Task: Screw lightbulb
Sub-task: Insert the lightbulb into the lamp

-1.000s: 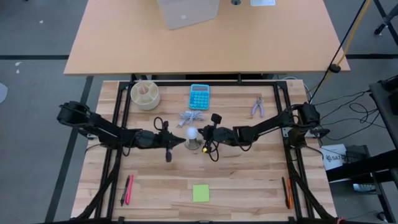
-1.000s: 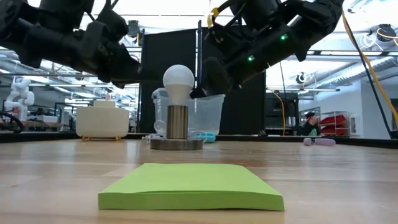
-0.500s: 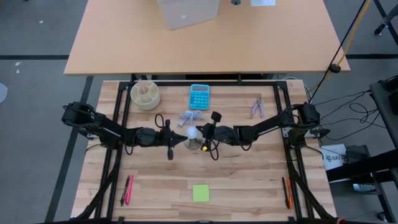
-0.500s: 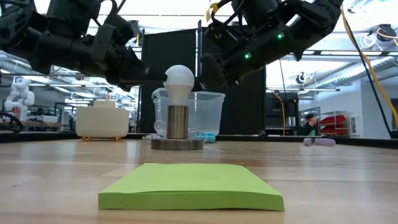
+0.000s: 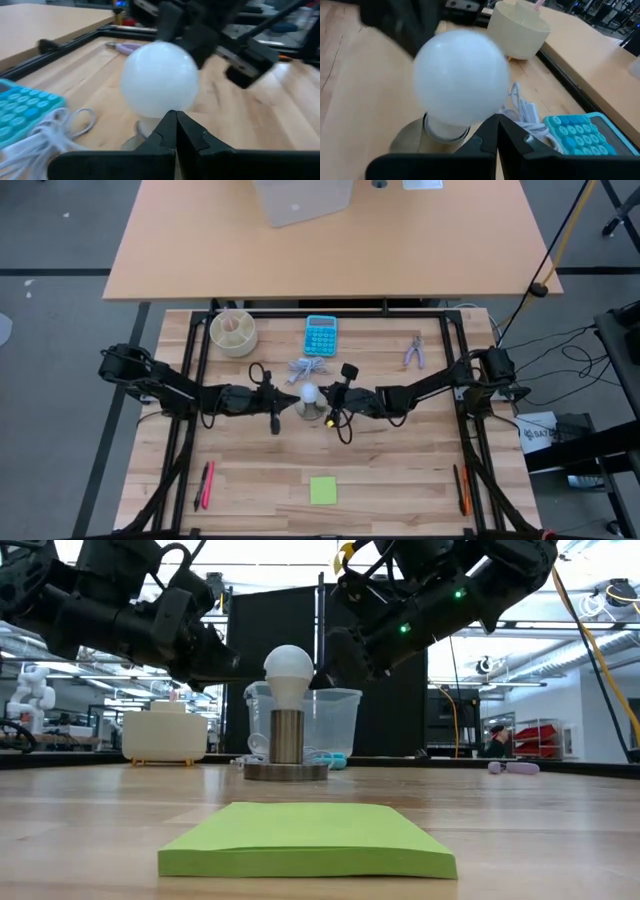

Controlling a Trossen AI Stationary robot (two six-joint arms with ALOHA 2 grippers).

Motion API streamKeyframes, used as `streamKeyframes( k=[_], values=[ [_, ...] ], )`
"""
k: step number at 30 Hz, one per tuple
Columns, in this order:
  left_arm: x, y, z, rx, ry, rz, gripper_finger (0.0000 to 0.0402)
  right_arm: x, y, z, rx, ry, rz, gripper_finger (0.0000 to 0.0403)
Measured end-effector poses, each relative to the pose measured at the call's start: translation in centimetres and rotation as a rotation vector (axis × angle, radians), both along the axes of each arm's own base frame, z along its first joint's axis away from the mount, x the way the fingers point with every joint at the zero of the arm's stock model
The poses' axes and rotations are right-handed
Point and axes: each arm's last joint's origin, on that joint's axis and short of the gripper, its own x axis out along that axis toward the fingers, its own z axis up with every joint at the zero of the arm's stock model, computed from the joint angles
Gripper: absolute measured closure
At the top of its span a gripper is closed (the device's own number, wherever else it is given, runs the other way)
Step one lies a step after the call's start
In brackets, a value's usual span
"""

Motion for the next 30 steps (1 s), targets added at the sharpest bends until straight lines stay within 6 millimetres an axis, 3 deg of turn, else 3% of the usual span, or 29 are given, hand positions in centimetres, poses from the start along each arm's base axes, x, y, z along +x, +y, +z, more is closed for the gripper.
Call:
streamKeyframes(
  k=[6,15,25,30],
  values=[
    [-0.2,0.6,-0.4,0.005,0.034,0.156,0.0402,0.0,1.1,0.0,0.041,0.005,0.117,0.0403],
    [-0.3,0.6,-0.3,-0.032,0.034,0.168,0.0402,-0.2,1.5,-0.3,0.010,0.049,0.123,0.0403],
    [-1.9,-1.6,3.4,0.091,-0.070,0.112,0.0402,-0.2,-1.1,-0.6,0.024,0.060,-0.025,0.0403],
    [-1.8,-2.1,3.1,0.080,-0.051,-0.012,0.0402,0.3,-2.3,0.1,0.003,-0.014,-0.052,0.0403]
  ],
)
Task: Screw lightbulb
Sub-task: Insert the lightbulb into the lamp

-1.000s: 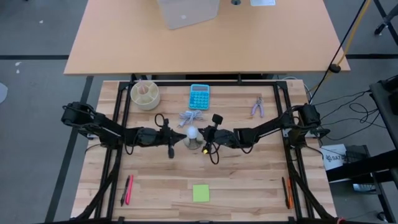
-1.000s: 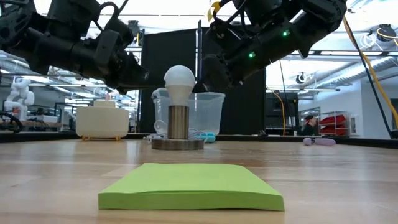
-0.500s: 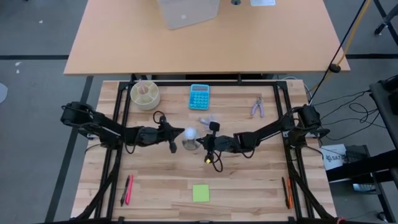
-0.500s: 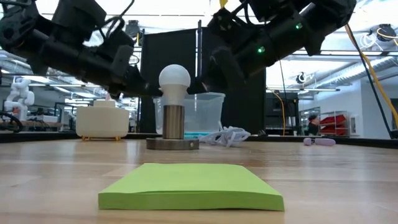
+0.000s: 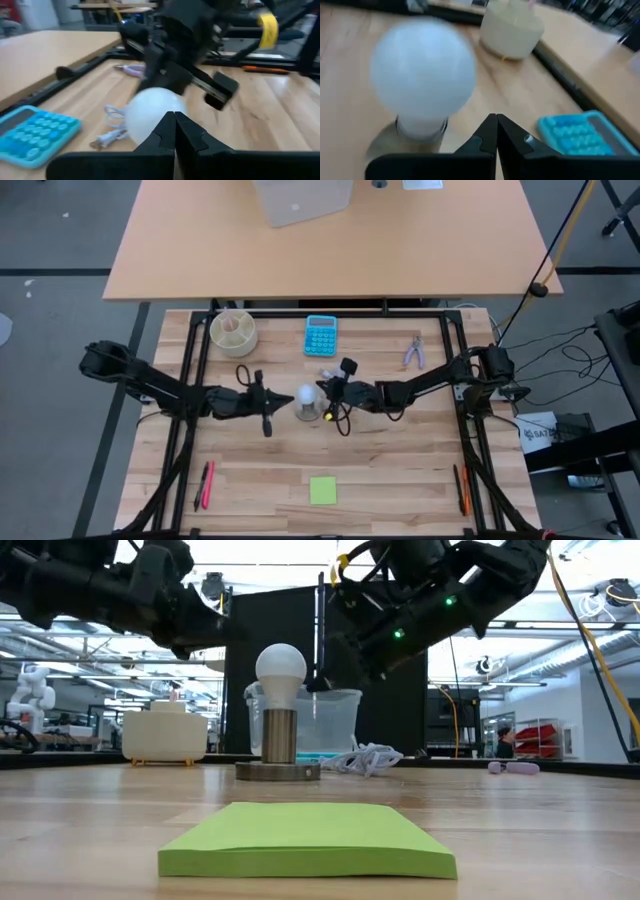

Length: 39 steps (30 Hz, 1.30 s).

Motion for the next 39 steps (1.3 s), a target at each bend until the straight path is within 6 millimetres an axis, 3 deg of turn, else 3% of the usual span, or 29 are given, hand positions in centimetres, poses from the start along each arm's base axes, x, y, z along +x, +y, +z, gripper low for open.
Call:
streamKeyframes(
  k=[13,24,39],
  values=[
    [0.8,0.9,-1.9,-0.055,0.083,-0.030,0.0402,0.3,0.1,0.6,-0.010,-0.053,0.066,0.0403],
    [0.9,1.7,-2.1,-0.073,0.086,0.033,0.0401,0.2,1.1,0.6,-0.028,-0.044,0.064,0.0403],
    [0.7,2.8,-2.7,-0.118,0.107,0.252,0.0401,0.1,3.0,0.6,-0.005,-0.049,0.154,0.0403]
  ],
)
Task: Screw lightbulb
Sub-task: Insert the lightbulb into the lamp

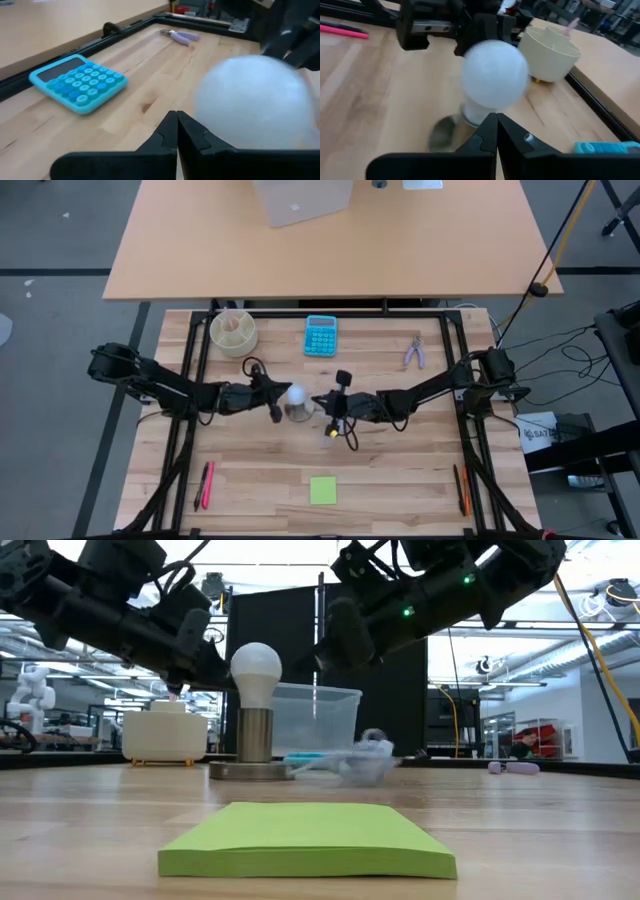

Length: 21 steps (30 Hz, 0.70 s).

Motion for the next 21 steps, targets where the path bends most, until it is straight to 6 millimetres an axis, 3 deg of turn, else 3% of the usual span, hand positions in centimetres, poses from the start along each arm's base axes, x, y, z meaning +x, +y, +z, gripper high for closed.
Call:
streamKeyframes(
  k=[12,16,21],
  values=[
    [-0.1,-0.5,0.8,0.067,-0.030,-0.001,0.0402,-0.7,1.4,-1.2,0.026,0.107,-0.020,0.0403],
    [-0.8,-0.6,2.6,0.148,-0.083,0.071,0.0402,-0.9,1.7,-1.4,0.023,0.125,-0.040,0.0403],
    [-2.4,-1.3,5.3,0.204,-0.165,0.030,0.0401,-1.2,1.7,-1.6,-0.002,0.149,-0.113,0.0403]
  ],
)
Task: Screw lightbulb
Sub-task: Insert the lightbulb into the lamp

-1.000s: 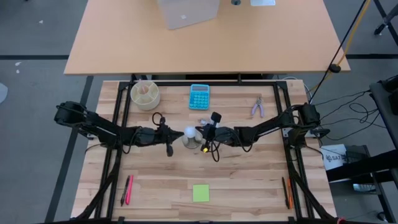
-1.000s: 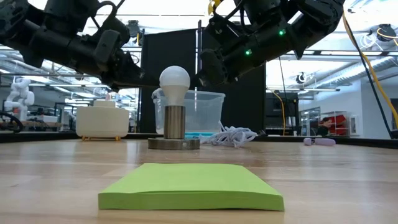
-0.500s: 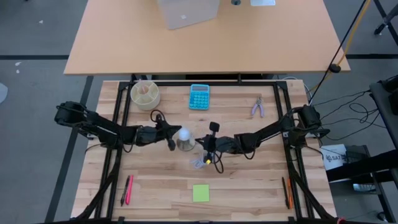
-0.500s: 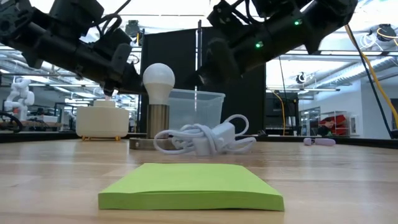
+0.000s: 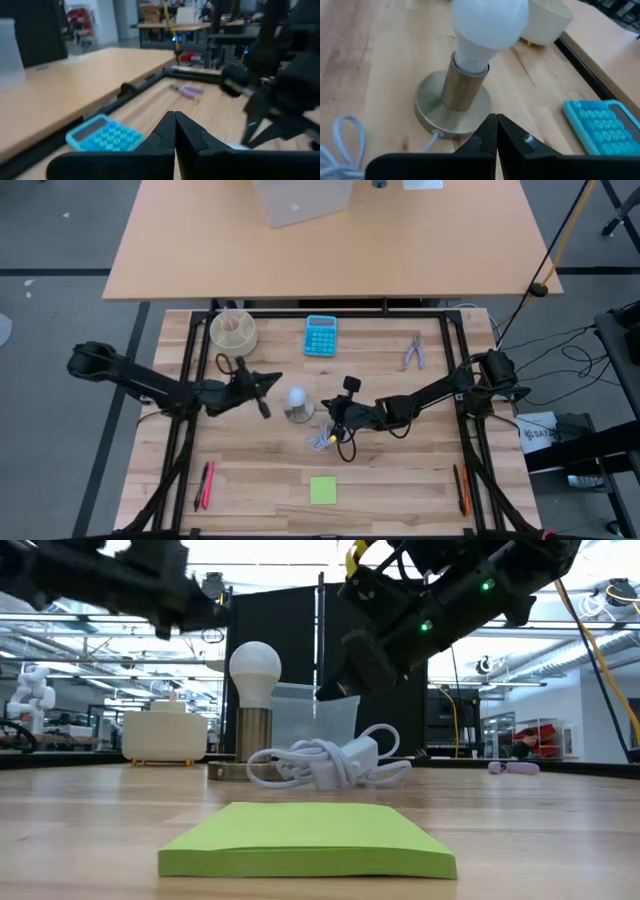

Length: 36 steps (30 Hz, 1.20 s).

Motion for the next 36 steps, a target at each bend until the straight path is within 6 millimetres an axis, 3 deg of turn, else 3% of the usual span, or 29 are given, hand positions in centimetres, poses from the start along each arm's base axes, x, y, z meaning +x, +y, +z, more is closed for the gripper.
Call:
streamKeyframes(
  k=[4,11,20,31,36],
  values=[
    [-1.3,-0.5,0.4,0.028,0.069,-0.039,0.0401,-0.2,-0.2,-0.2,0.003,0.013,-0.048,0.0403],
    [-2.4,-0.6,-1.1,-0.050,0.197,-0.006,0.0401,-0.4,-0.9,-0.2,-0.037,-0.010,-0.200,0.0403],
    [-5.6,0.0,-6.9,-0.226,0.090,-0.058,0.0401,-0.4,-1.7,-0.1,-0.052,-0.047,-0.303,0.0403],
    [-4.8,-0.4,-6.6,-0.220,0.076,-0.219,0.0398,0.3,-2.2,1.0,-0.056,-0.153,-0.288,0.0403],
    [-2.8,-1.1,-5.5,-0.187,0.102,-0.274,0.0355,0.4,-2.5,1.1,-0.061,-0.151,-0.265,0.0403]
  ],
)
